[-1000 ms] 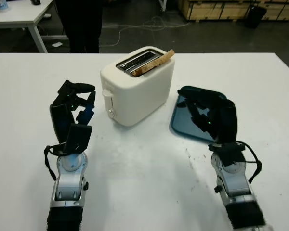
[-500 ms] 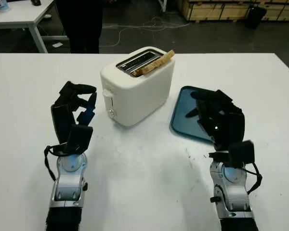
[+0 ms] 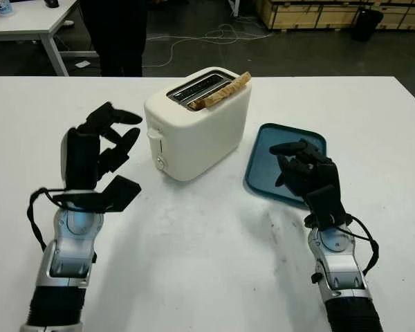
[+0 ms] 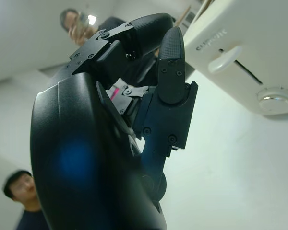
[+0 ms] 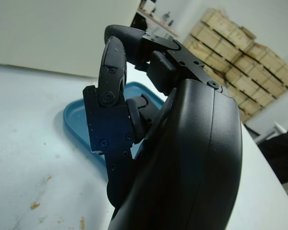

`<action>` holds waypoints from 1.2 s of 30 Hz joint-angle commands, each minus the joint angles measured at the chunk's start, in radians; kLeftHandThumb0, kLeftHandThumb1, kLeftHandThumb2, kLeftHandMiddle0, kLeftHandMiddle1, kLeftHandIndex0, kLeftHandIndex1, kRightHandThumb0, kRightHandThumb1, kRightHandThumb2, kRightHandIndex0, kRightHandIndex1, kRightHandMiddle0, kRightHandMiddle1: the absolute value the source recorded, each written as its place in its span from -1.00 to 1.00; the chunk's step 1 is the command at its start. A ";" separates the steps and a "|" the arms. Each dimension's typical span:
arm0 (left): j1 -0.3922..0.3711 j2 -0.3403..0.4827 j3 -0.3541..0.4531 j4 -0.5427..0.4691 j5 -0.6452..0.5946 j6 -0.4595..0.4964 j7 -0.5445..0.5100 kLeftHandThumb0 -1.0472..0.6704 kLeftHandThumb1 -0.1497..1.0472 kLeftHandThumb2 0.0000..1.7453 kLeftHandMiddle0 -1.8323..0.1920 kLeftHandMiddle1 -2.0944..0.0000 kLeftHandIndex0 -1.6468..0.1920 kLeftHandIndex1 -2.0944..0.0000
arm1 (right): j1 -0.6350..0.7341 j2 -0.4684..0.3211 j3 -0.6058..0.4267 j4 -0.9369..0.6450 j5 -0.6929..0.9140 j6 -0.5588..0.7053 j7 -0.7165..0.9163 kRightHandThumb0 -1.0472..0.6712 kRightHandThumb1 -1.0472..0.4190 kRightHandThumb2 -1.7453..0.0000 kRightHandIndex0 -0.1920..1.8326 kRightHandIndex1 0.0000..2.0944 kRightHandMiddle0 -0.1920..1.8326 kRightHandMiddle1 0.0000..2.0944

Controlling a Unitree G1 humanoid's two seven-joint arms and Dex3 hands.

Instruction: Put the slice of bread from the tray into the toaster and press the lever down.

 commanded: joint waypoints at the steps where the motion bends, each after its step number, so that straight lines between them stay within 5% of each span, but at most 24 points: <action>1: -0.026 0.028 -0.014 -0.007 0.031 0.011 -0.012 -0.25 0.79 -0.83 0.04 -0.43 -0.17 0.48 | -0.011 0.003 0.001 -0.017 0.011 0.029 0.008 -0.36 -0.83 0.59 0.04 0.67 -0.14 0.54; 8: -0.072 0.133 -0.069 0.002 0.149 0.027 -0.077 -0.22 0.79 -0.74 0.02 -0.48 -0.27 0.75 | -0.006 0.017 0.007 -0.038 0.009 0.029 0.008 -0.37 -0.83 0.59 0.02 0.67 -0.17 0.57; 14: -0.211 0.334 -0.090 -0.049 0.074 0.137 -0.501 -0.15 0.79 -0.67 0.02 -0.32 -0.23 0.87 | -0.004 0.024 0.006 -0.059 0.011 0.026 0.007 -0.38 -0.83 0.57 0.04 0.67 -0.17 0.58; 17: -0.301 0.420 -0.097 -0.062 0.030 0.207 -0.695 -0.12 0.79 -0.73 -0.09 -0.59 -0.24 0.91 | 0.000 0.026 0.005 -0.069 0.007 0.036 0.003 -0.38 -0.83 0.56 0.04 0.67 -0.17 0.57; 19: -0.359 0.465 -0.104 -0.054 0.008 0.228 -0.788 -0.09 0.79 -0.79 -0.13 -0.60 -0.27 0.93 | 0.002 0.028 0.004 -0.070 0.007 0.036 0.001 -0.38 -0.83 0.56 0.05 0.67 -0.17 0.55; 22: -0.412 0.498 -0.111 -0.031 -0.018 0.239 -0.863 -0.05 0.79 -0.83 -0.16 -0.40 -0.37 0.92 | 0.002 0.032 0.003 -0.070 0.012 0.033 0.001 -0.38 -0.83 0.56 0.04 0.67 -0.17 0.53; 28: -0.468 0.523 -0.150 0.036 -0.024 0.227 -0.920 0.00 0.79 -0.80 -0.08 -0.61 -0.65 0.85 | 0.008 0.039 -0.002 -0.082 0.025 0.045 0.004 -0.39 -0.83 0.57 0.04 0.67 -0.16 0.53; 34: -0.476 0.512 -0.183 0.064 -0.033 0.234 -0.945 -0.01 0.79 -0.71 -0.22 0.24 -0.27 0.99 | 0.011 0.038 -0.007 -0.084 0.026 0.041 0.007 -0.38 -0.83 0.57 0.02 0.67 -0.16 0.52; 36: -0.473 0.505 -0.187 0.070 -0.051 0.233 -0.954 -0.01 0.79 -0.71 -0.15 0.22 -0.33 0.97 | 0.011 0.039 -0.007 -0.084 0.027 0.039 0.008 -0.38 -0.83 0.57 0.02 0.67 -0.17 0.53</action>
